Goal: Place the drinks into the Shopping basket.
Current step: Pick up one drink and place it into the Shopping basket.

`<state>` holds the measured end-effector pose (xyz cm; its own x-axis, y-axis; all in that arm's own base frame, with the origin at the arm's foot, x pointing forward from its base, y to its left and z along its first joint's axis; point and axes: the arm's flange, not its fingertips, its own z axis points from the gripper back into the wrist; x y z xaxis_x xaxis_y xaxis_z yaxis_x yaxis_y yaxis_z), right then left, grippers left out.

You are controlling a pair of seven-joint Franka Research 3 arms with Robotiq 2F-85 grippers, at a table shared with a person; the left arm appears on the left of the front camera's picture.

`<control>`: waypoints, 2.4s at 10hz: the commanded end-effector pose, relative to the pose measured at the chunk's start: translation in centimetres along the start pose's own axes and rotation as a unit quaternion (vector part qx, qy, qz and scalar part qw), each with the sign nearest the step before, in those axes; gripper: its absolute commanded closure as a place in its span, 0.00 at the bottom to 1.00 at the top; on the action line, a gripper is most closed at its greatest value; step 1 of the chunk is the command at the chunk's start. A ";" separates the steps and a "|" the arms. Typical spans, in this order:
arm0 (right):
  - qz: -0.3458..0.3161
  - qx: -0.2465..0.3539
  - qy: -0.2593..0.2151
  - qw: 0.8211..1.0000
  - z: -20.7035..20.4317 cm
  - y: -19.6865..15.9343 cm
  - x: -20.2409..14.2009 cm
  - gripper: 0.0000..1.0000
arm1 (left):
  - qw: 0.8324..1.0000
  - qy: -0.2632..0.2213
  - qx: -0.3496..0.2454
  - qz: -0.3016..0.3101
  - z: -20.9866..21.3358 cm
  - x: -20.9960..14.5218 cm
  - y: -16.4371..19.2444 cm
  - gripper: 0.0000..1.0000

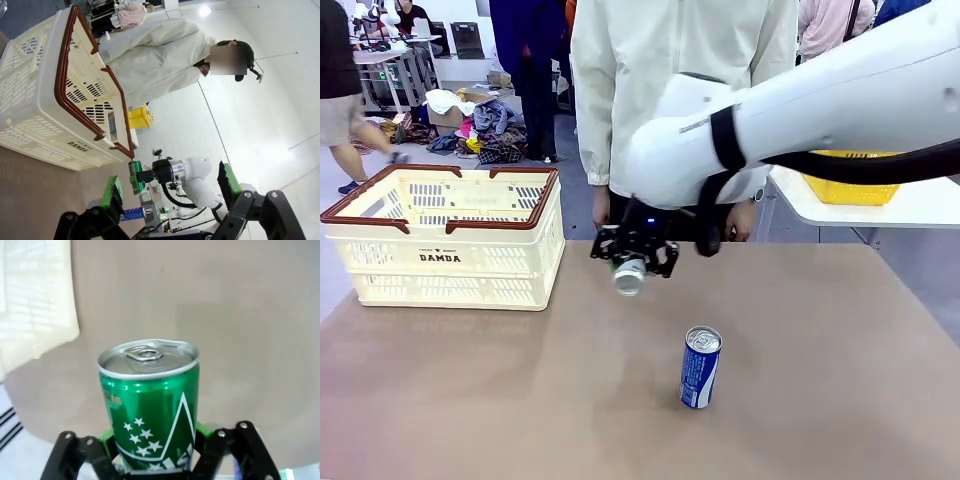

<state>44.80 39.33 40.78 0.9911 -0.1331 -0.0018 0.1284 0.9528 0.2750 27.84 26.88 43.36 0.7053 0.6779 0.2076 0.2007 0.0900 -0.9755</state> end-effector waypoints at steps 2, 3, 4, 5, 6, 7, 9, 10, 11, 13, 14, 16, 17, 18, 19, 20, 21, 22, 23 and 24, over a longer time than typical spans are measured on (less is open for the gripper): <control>-0.016 -0.044 0.032 0.998 -3.3 5.2 2.3 1.00 | 1.000 0.004 -0.002 0.005 0.1 -0.1 -0.4 0.00; 0.002 -0.061 0.053 0.997 -4.8 5.3 2.9 1.00 | 1.000 0.004 -0.002 0.005 0.1 -0.1 -0.4 0.00; 0.011 -0.077 0.068 0.995 -6.2 5.3 3.2 1.00 | 1.000 0.004 -0.002 0.005 0.1 -0.1 -0.4 0.00; 0.017 -0.095 0.077 0.992 -8.0 5.2 3.4 1.00 | 1.000 0.004 -0.002 0.005 0.1 -0.1 -0.4 0.00; 0.018 -0.106 0.082 0.991 -9.3 5.1 3.5 1.00 | 1.000 0.004 -0.002 0.005 0.1 -0.1 -0.4 0.00; 0.015 -0.110 0.081 0.991 -10.3 4.8 3.4 1.00 | 1.000 0.004 -0.002 0.005 0.1 -0.1 -0.4 0.00; 0.016 -0.106 0.081 0.991 -10.7 4.4 3.1 1.00 | 1.000 0.004 -0.002 0.005 0.1 -0.1 -0.4 0.00; 0.019 -0.102 0.083 0.991 -10.6 4.3 3.0 1.00 | 1.000 0.004 -0.002 0.005 0.1 -0.1 -0.4 0.00; 0.018 -0.100 0.084 0.991 -10.7 4.1 2.9 0.53 | 1.000 0.004 -0.002 0.005 0.1 -0.1 -0.4 0.00; 0.020 -0.104 0.093 0.990 -10.8 3.8 2.7 0.00 | 1.000 0.004 -0.002 0.005 0.1 -0.1 -0.4 0.00; 0.020 -0.099 0.091 0.991 -10.6 3.7 2.5 0.00 | 1.000 0.004 -0.002 0.005 0.1 -0.1 -0.4 0.00; 0.020 -0.093 0.089 0.992 -10.4 3.5 2.4 0.00 | 1.000 0.004 -0.002 0.005 0.1 -0.1 -0.4 0.00; 0.025 -0.089 0.091 0.992 -10.2 3.5 2.3 0.00 | 1.000 0.004 -0.002 0.005 0.1 -0.1 -0.4 0.00; 0.025 -0.088 0.090 0.992 -10.0 3.5 2.3 0.00 | 1.000 0.004 -0.002 0.005 0.1 -0.1 -0.4 0.00; 0.026 -0.085 0.082 0.993 -9.1 3.5 2.1 0.00 | 1.000 0.004 -0.002 0.005 0.1 -0.1 -0.4 0.00; 0.024 -0.081 0.080 0.993 -8.6 3.3 1.9 0.00 | 1.000 0.004 -0.002 0.005 0.1 -0.1 -0.4 0.00; 0.022 -0.078 0.080 0.994 -8.1 3.1 1.8 0.00 | 1.000 0.004 -0.002 0.005 0.1 -0.1 -0.4 0.00; 0.019 -0.078 0.079 0.994 -7.5 2.7 1.5 0.00 | 1.000 0.004 -0.002 0.005 0.1 -0.1 -0.4 0.00; 0.021 -0.072 0.078 0.994 -6.4 2.3 1.1 0.00 | 1.000 0.004 -0.002 0.005 0.1 -0.1 -0.4 0.00; 0.026 -0.065 0.076 0.995 -4.4 1.5 0.5 0.00 | 1.000 0.004 -0.002 0.005 0.1 -0.1 -0.4 0.00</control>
<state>47.28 44.15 35.78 0.9884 -0.0719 -0.1339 0.0865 0.9905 0.1070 27.84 26.88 43.36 0.7052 0.6779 0.2076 0.2007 0.0899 -0.9755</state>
